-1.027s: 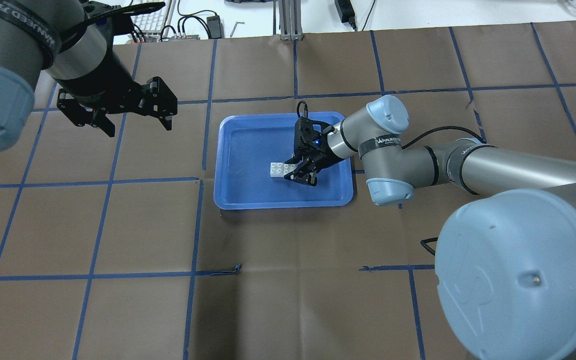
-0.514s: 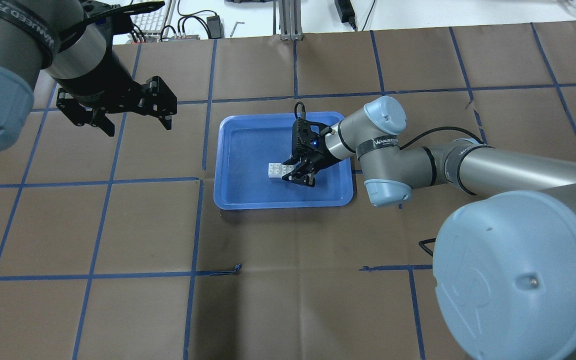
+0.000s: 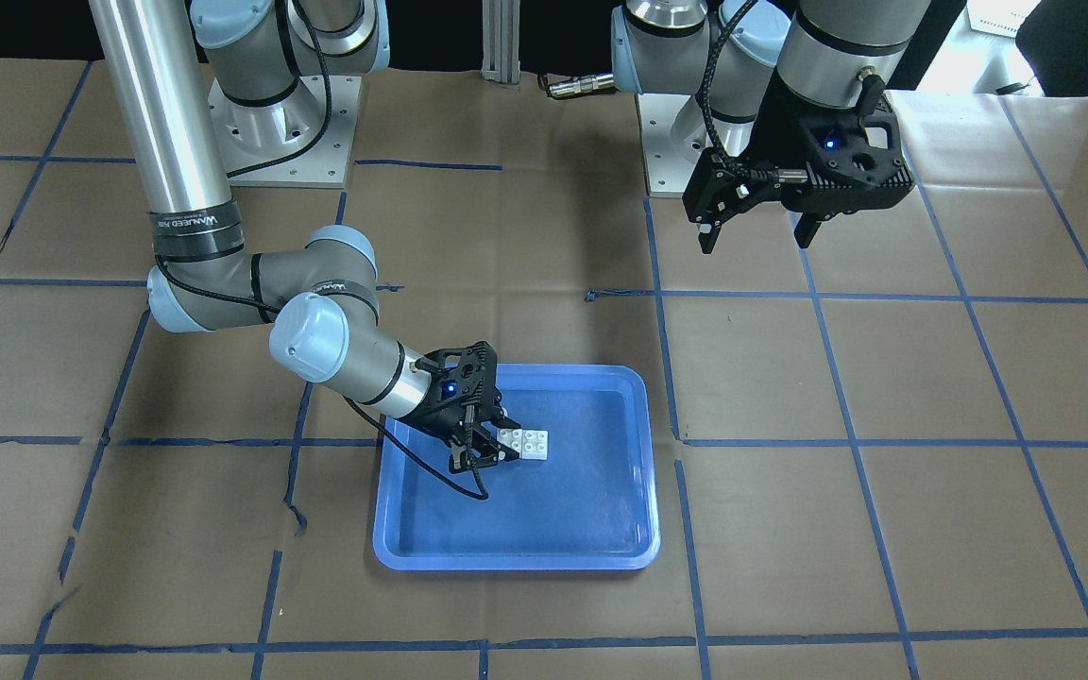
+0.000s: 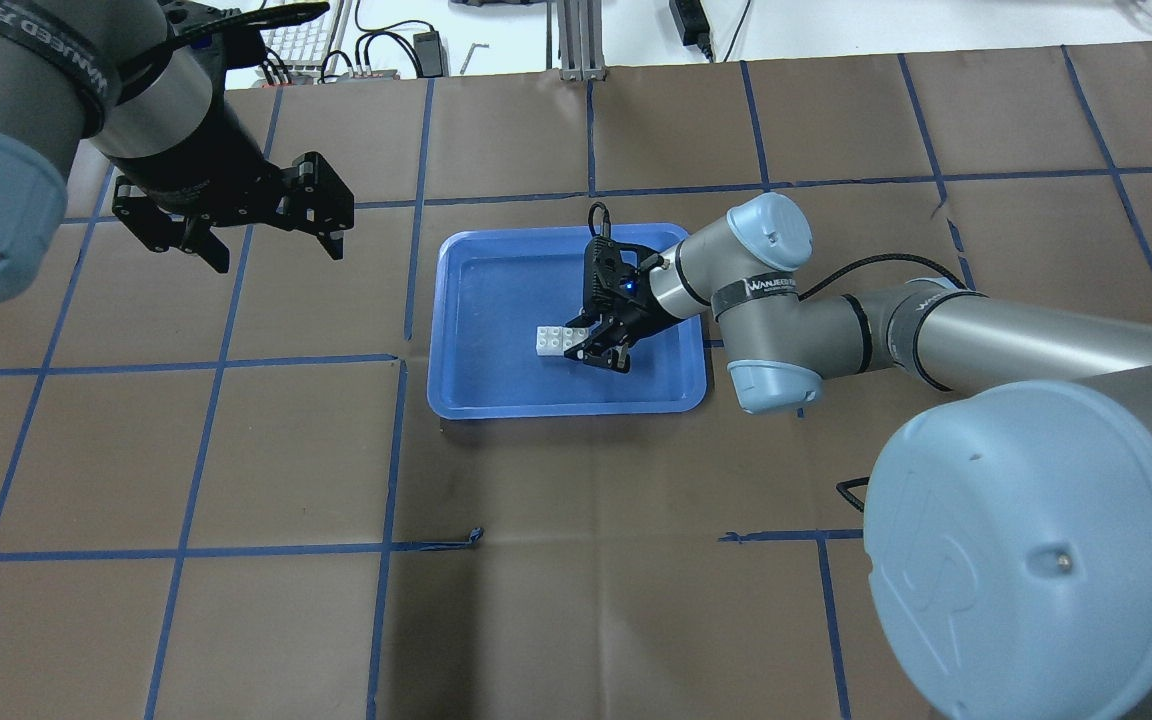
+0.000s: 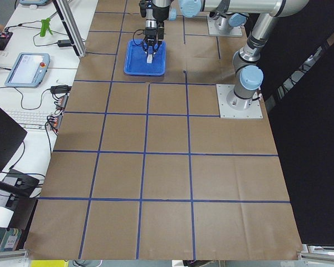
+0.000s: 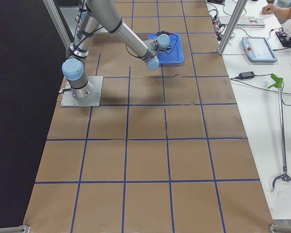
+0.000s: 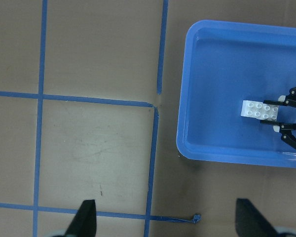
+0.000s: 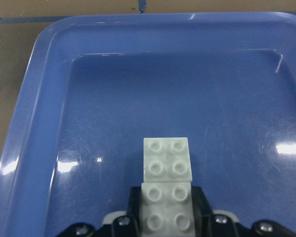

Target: Assemble white blocks and place on blue tray

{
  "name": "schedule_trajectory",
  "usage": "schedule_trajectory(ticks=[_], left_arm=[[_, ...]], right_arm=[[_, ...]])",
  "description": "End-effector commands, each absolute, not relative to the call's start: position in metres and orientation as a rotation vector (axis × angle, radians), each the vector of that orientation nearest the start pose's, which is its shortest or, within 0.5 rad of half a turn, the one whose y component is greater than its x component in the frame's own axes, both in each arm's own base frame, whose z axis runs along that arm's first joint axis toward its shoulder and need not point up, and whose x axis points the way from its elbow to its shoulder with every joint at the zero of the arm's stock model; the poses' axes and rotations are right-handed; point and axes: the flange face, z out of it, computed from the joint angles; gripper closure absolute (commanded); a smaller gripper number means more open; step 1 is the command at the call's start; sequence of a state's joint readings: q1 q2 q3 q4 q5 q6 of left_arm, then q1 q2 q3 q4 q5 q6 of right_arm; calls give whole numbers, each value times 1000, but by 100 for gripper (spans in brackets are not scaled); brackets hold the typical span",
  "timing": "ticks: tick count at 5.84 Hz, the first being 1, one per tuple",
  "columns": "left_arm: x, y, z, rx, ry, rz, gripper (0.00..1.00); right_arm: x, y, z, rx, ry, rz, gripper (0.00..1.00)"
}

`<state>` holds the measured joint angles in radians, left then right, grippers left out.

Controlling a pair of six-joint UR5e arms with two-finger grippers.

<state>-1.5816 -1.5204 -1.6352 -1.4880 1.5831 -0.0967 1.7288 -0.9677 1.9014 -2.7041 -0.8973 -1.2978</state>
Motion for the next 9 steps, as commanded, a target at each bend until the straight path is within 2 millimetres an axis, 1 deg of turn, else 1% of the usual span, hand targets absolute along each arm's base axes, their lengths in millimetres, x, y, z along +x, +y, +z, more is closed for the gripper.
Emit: schedule_trajectory(ticks=[1,2,4,6,7,8,9], left_arm=[[-137,-476,489,-135,3128,-109,1],[-137,-476,489,-137,3128,-109,1],[-137,-476,489,-138,3128,-109,1],[-137,-476,489,-138,3128,-109,1],[-137,-476,489,-138,3128,-109,1],[-137,-476,489,-138,3128,-109,1],[-137,-476,489,-138,3128,-109,1]], right_arm=[[285,-549,140,-1788,1874,-705,67],[285,-549,141,-1787,1873,-705,59],[286,-549,140,-1778,1865,-709,38],[286,-549,142,-1749,1887,-701,27],[287,-552,144,-1747,1888,-709,2],[287,-563,156,-1697,1943,-716,0],[288,-577,173,-1665,1988,-732,0]])
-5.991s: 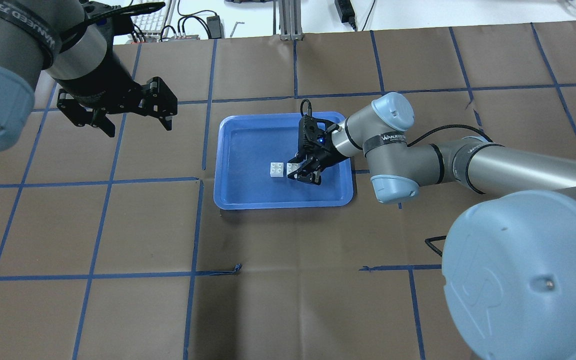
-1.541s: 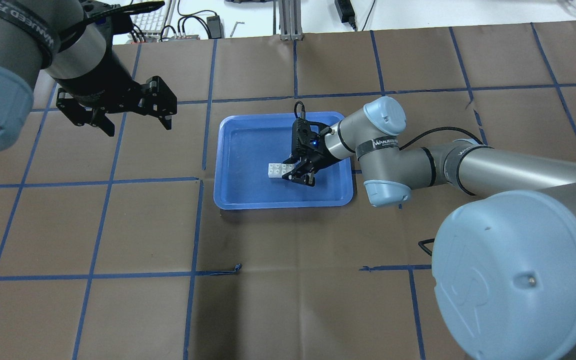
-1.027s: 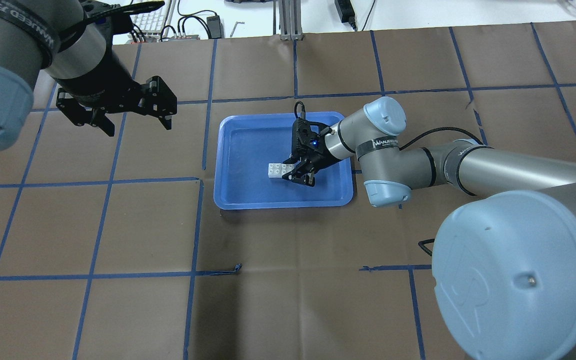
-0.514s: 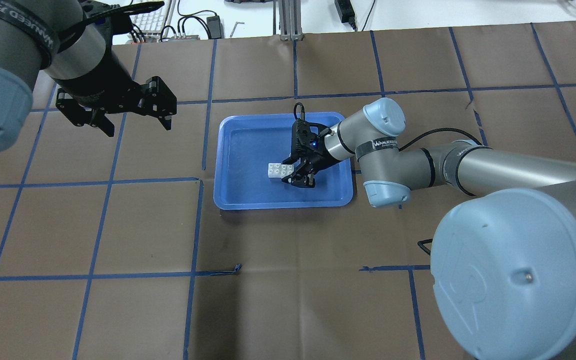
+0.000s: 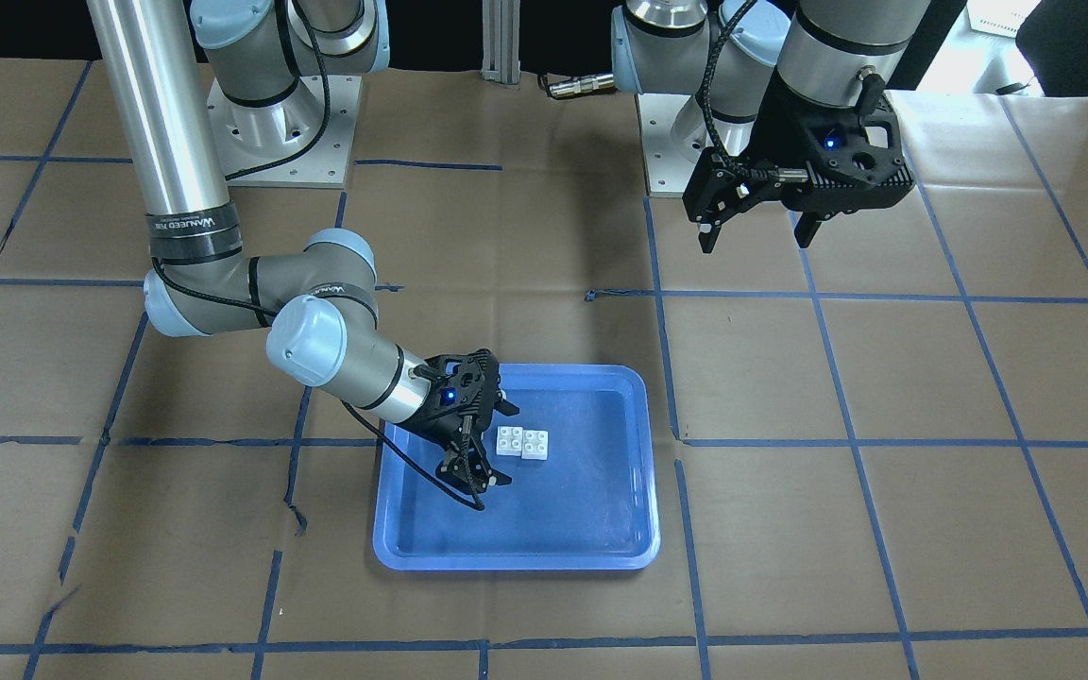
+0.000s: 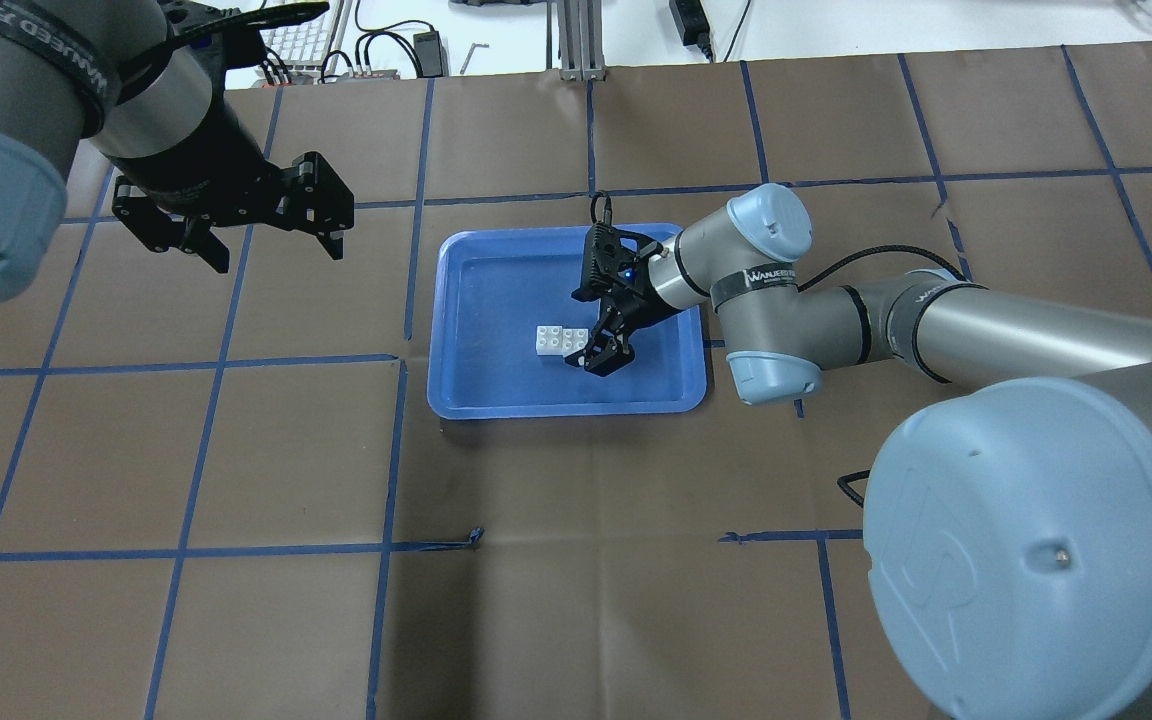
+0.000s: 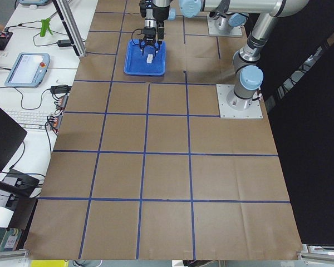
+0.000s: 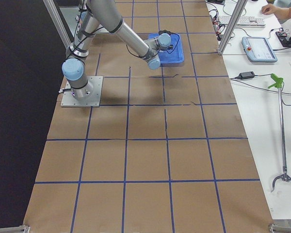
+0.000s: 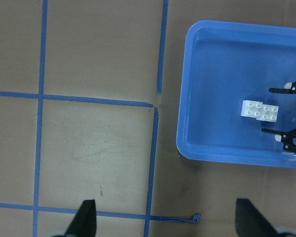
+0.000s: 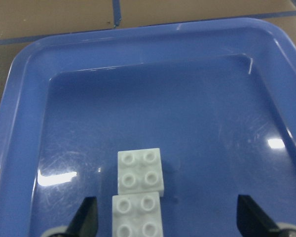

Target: Assemble white blocks and place on blue tray

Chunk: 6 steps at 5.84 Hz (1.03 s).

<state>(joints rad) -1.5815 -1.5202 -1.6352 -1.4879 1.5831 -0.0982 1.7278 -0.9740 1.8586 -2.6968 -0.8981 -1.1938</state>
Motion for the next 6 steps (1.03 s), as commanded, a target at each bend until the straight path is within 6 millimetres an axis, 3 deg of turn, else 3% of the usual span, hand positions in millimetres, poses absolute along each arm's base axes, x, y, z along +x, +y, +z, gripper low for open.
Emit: schedule_trajectory(ticks=[1,3,4,5,6], left_arm=[[-137,-476,489,-138,3128,-109,1],[-137,-476,489,-138,3128,-109,1],[-137,-476,489,-138,3128,-109,1],[-137,-476,489,-138,3128,-109,1],[-137,-476,489,-138,3128,-109,1]], right_arm=[[283,-585,190,-1653,2070,-721,0],[264,-592,262,-1593,2228,-590,0],[241,-606,285,-1462,2389,-513,0],[206,-620,303,-1316,2551,-451,0],[179,-615,316,-1178,2653,-327,0]])
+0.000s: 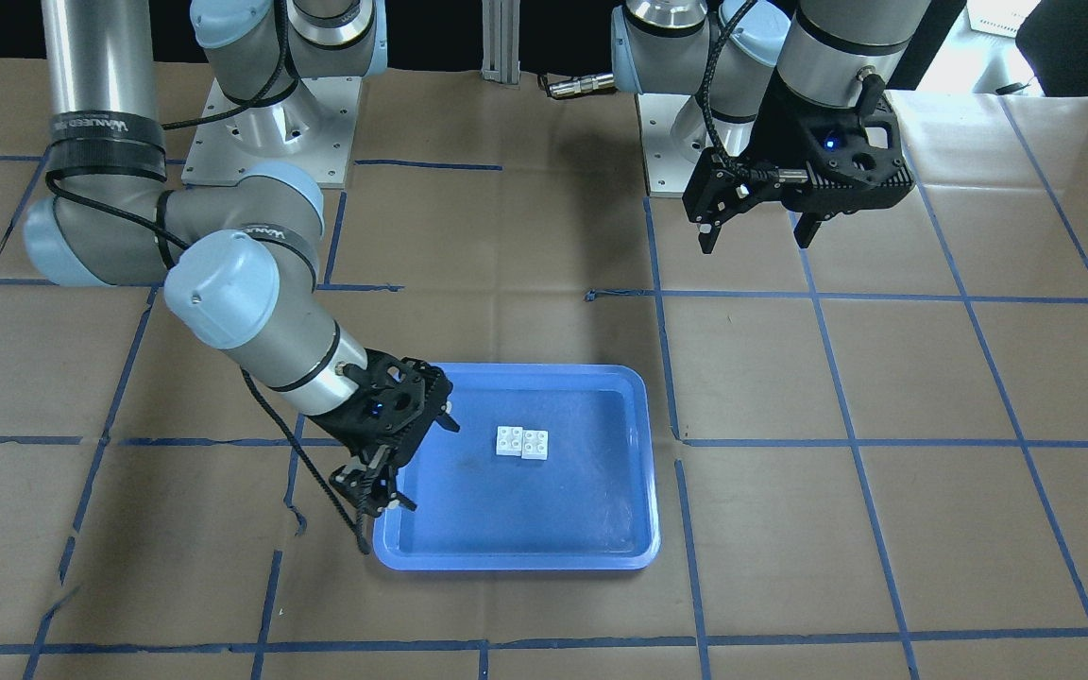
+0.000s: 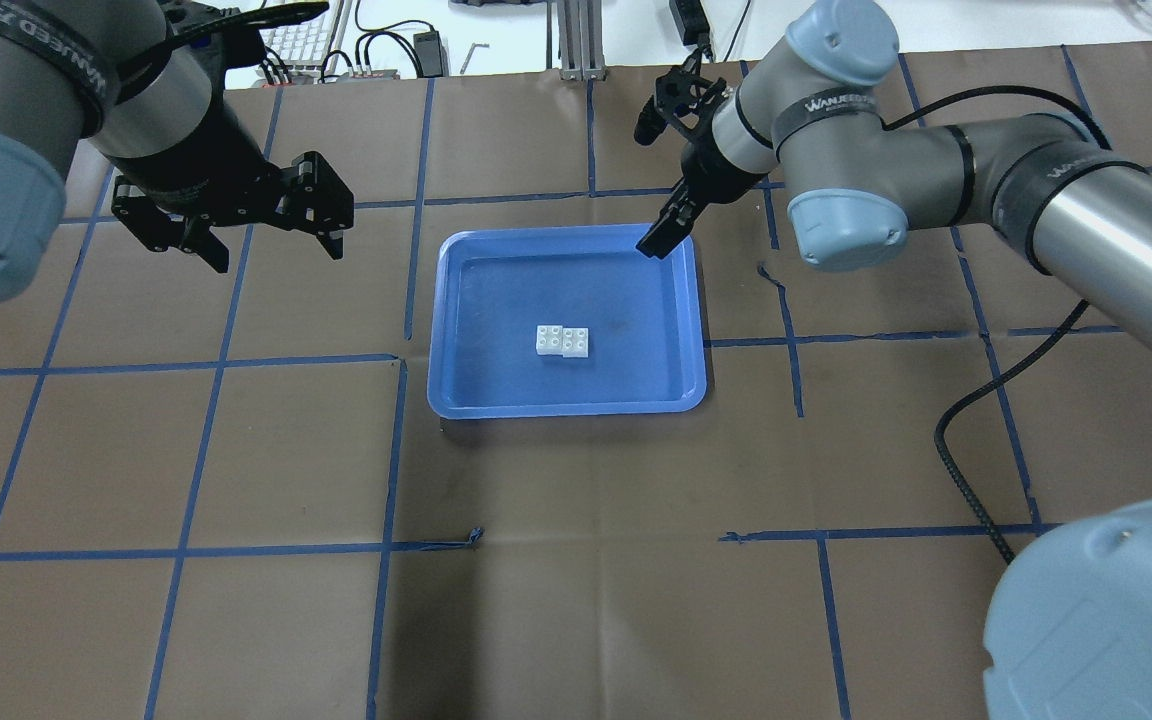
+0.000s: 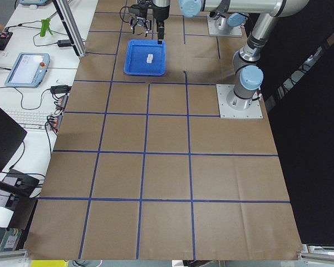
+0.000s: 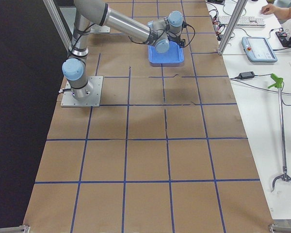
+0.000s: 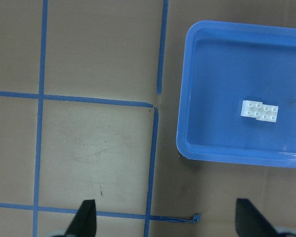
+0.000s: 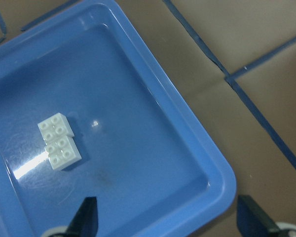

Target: Assemble white blocks and place on blue tray

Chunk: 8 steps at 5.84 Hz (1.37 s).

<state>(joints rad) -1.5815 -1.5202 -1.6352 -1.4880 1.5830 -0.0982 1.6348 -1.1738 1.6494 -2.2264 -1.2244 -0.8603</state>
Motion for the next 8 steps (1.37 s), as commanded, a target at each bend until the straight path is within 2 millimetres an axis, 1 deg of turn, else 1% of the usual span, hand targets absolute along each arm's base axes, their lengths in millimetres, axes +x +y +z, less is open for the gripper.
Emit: schedule_trajectory(ticks=[1,2,3,4,5,6,7,8], left_arm=[[-137,-476,489,-138,3128,-109,1],[-137,-476,489,-138,3128,-109,1],[-137,-476,489,-138,3128,-109,1],[-137,-476,489,-138,3128,-109,1],[-137,-476,489,-138,3128,-111,1],[-137,-476,489,-138,3128,-109,1],[-137,-476,489,-138,3128,-109,1],[-137,-476,489,-138,3128,-109,1]], right_arm=[[151,-609,323,-1003,2794,-217,0],[125,-595,343,-721,2982,-84,0],[119,-581,364,-495,3071,-48,0],[118,-565,382,-378,3111,0,0],[119,-546,413,-203,3127,25,0],[124,-538,442,-54,3128,59,0],[127,-533,474,-10,3128,72,0],[146,-528,499,43,3128,70,0]])
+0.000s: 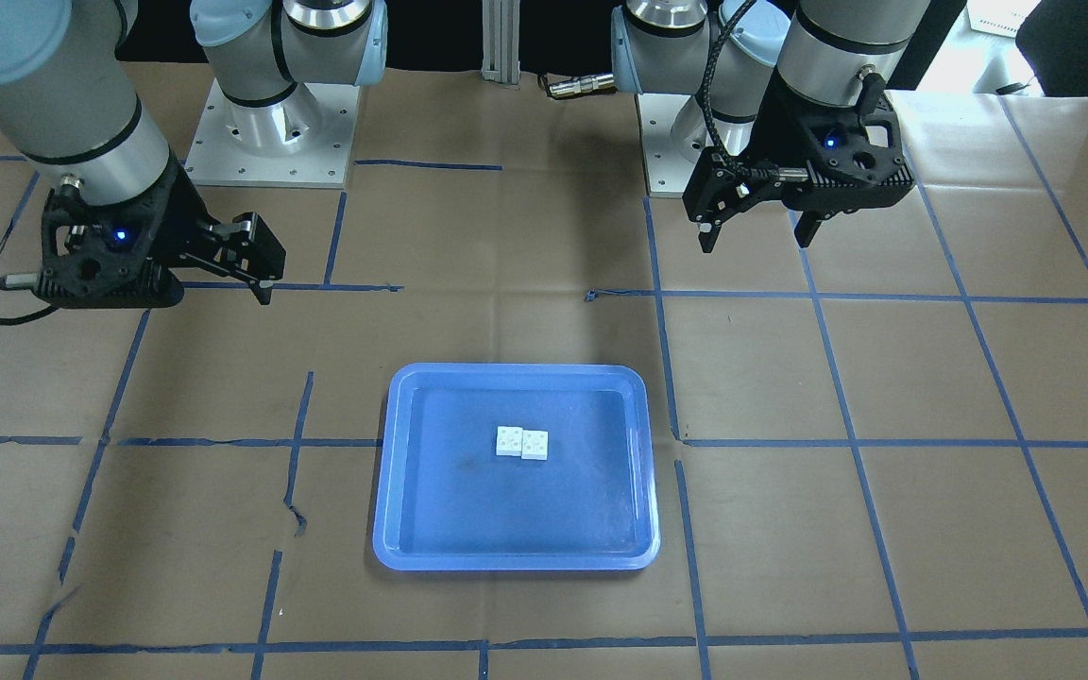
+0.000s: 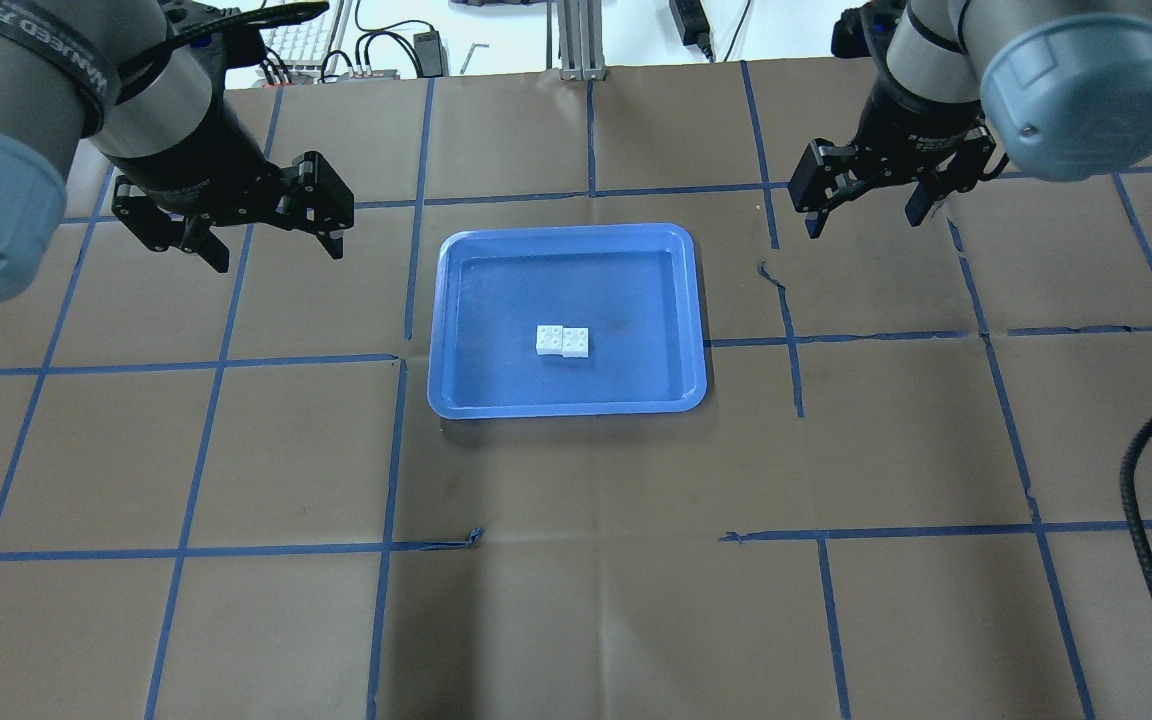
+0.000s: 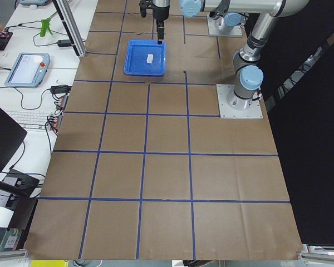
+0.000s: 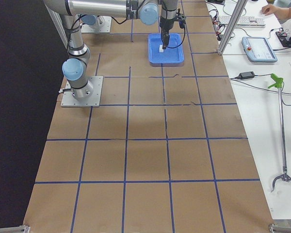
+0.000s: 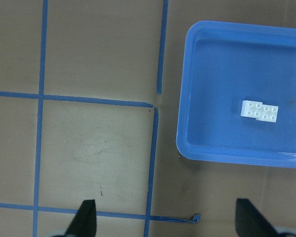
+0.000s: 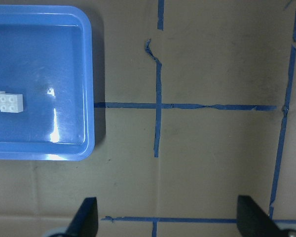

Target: Assemble white blocks and place on blue tray

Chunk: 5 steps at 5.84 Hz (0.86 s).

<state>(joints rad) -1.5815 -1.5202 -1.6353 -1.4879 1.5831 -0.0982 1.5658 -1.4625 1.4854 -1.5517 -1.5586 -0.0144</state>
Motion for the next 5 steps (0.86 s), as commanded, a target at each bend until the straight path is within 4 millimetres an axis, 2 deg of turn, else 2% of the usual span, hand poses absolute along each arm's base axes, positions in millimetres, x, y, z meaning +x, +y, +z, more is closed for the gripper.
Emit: schedule_trajectory(ticks=[1,5], left_arm=[[-137,-476,489,-138,3128,-111,1],[-137,-476,489,-138,3128,-109,1]], right_arm=[[152,-530,497,29,3133,77,0],[149,-533,491,17,3136,84,0]])
